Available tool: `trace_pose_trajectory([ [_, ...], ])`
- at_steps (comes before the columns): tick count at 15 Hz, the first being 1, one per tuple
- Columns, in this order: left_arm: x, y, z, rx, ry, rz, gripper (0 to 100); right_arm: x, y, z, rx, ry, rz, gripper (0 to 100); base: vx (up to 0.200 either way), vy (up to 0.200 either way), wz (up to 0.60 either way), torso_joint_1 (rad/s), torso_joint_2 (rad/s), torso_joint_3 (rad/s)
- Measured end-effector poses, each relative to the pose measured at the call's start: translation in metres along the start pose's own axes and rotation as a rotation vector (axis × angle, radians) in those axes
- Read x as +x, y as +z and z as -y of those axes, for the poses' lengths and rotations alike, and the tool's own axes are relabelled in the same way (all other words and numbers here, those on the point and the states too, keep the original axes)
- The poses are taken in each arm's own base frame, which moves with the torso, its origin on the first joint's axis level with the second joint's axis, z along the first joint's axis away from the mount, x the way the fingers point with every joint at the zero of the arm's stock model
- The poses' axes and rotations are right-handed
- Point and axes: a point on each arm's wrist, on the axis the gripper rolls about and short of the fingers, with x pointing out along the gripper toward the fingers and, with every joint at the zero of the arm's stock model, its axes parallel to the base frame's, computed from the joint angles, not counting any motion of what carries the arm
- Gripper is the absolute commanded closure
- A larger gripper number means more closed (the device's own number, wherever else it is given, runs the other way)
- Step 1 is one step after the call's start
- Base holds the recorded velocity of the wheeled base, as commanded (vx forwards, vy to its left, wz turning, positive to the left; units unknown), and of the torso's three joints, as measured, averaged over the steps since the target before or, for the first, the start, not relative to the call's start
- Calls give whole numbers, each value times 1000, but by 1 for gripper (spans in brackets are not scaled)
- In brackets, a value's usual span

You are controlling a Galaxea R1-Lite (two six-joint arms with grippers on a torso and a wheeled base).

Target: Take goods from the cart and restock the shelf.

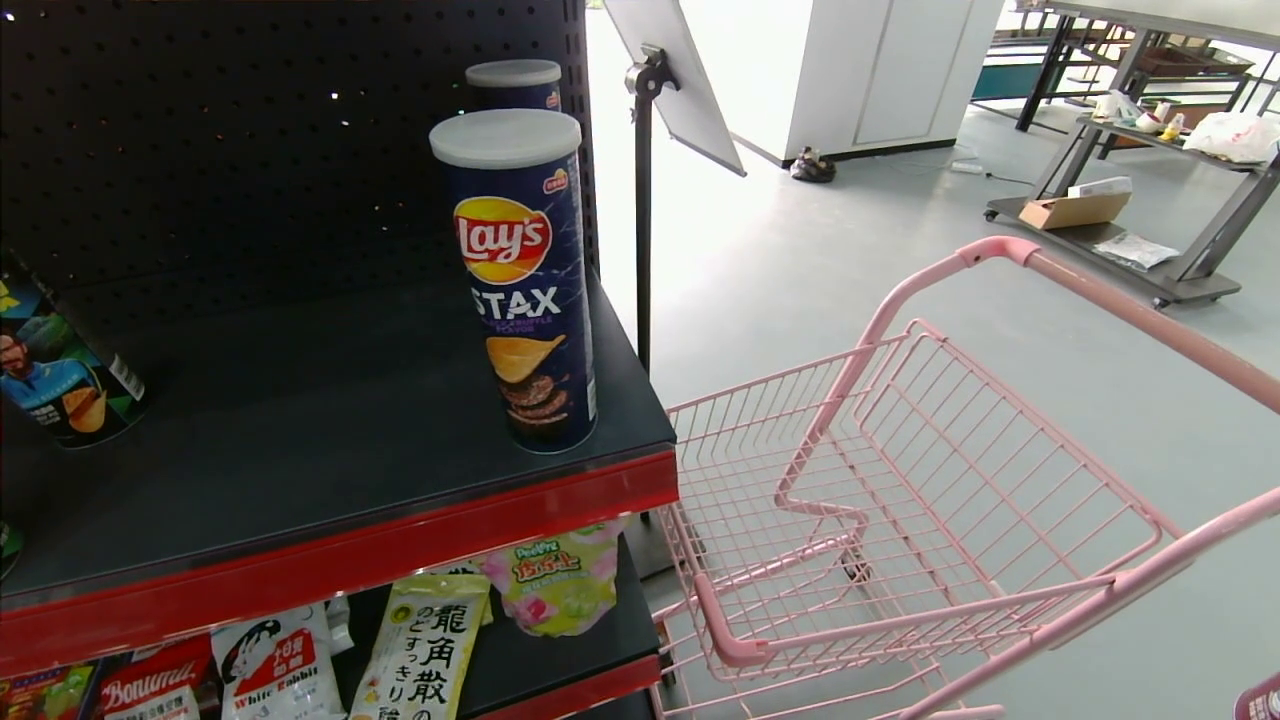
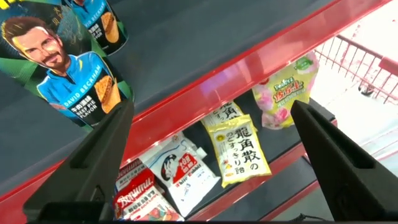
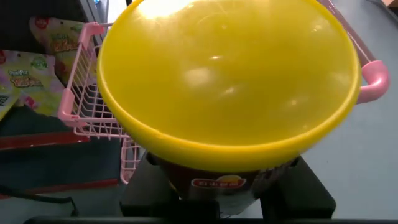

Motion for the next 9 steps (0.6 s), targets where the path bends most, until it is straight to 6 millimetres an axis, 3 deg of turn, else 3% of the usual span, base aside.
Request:
trace_pose_trajectory([
  [2,-1,-3,1,12,1,2,0,-1,-1,0,0,0,3,100,0,0,0,88,-271,-178],
  [9,-2,-5,1,79,6,9,0,1,-5,-1,-1,1,-10,100,0,0,0,185,-515,-319],
])
